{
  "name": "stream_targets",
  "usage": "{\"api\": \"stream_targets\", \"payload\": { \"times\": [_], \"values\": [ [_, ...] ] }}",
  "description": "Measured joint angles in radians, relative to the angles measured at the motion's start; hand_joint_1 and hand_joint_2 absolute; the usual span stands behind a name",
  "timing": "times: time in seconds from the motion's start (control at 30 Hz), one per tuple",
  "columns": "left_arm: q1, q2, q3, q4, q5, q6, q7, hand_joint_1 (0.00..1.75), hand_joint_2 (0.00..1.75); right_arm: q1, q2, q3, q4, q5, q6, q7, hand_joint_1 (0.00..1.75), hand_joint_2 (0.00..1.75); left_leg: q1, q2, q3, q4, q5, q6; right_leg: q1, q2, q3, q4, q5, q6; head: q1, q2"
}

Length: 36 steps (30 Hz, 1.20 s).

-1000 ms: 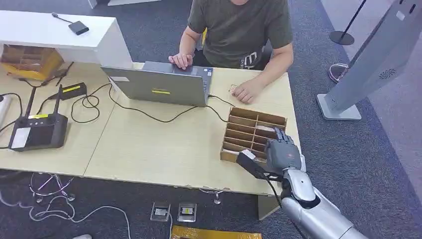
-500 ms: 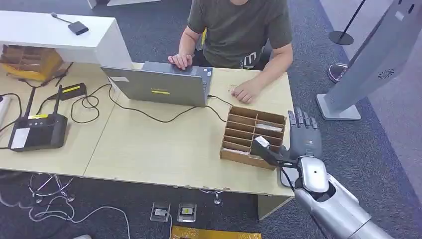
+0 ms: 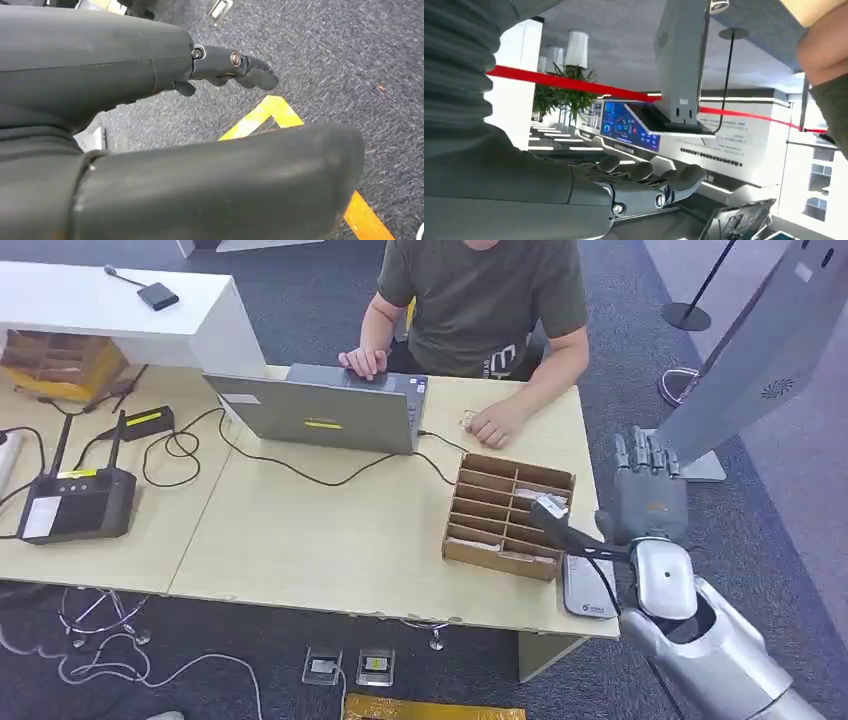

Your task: Pass the card to the sensor for recognition and then transmit it.

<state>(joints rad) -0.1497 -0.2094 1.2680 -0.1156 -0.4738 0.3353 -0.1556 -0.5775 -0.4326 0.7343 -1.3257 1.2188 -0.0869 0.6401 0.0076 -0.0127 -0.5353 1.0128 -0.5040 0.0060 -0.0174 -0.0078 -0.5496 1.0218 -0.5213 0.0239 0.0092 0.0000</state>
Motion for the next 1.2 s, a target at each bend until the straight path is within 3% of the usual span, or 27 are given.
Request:
{"api": "stream_targets", "payload": {
  "times": [0.27, 0.47, 0.67, 0.97, 1.2],
  "values": [
    [0.0, 0.005, 0.0, 0.0, 0.018, 0.006, 0.0, 0.0, 0.0, 0.036, -0.027, -0.03, -0.172, -0.179, 0.146, 0.02, 0.0, 1.75, 0.0, 0.0, 0.0, 0.0, 0.0, 0.0, 0.0, 0.0, 0.0, 0.0, 0.0, 0.0, 0.0, 0.0],
    [0.0, 0.005, 0.0, 0.0, 0.073, 0.045, -0.004, 0.0, 0.0, 0.033, -0.055, 0.008, -0.277, -0.37, 0.154, 0.04, 0.0, 1.75, 0.0, 0.0, -0.001, 0.0, 0.0, 0.0, 0.0, 0.0, 0.0, 0.0, 0.0, 0.0, 0.0, 0.0],
    [-0.001, -0.002, 0.0, 0.0, 0.1, 0.081, -0.011, 0.0, 0.0, -0.007, -0.065, 0.094, -0.323, -0.482, 0.078, 0.037, 0.0, 1.75, 0.0, 0.0, 0.0, 0.0, 0.0, 0.0, 0.0, 0.0, 0.0, 0.0, 0.0, 0.0, 0.0, 0.0],
    [-0.002, -0.01, 0.0, 0.0, 0.108, 0.094, -0.011, 0.0, 0.0, -0.018, -0.064, 0.202, -0.32, -0.557, -0.073, -0.007, 0.0, 1.75, 0.0, 0.0, -0.001, 0.0, 0.0, 0.0, 0.0, 0.0, 0.0, 0.0, 0.0, 0.0, 0.0, 0.0],
    [-0.002, -0.013, 0.0, 0.0, 0.108, 0.103, -0.011, 0.0, 0.0, -0.014, -0.061, 0.266, -0.293, -0.576, -0.139, -0.024, 0.0, 1.75, 0.0, 0.0, -0.001, 0.0, 0.0, 0.0, 0.0, 0.0, 0.0, 0.0, 0.0, 0.0, 0.0, 0.0]
  ]
}}
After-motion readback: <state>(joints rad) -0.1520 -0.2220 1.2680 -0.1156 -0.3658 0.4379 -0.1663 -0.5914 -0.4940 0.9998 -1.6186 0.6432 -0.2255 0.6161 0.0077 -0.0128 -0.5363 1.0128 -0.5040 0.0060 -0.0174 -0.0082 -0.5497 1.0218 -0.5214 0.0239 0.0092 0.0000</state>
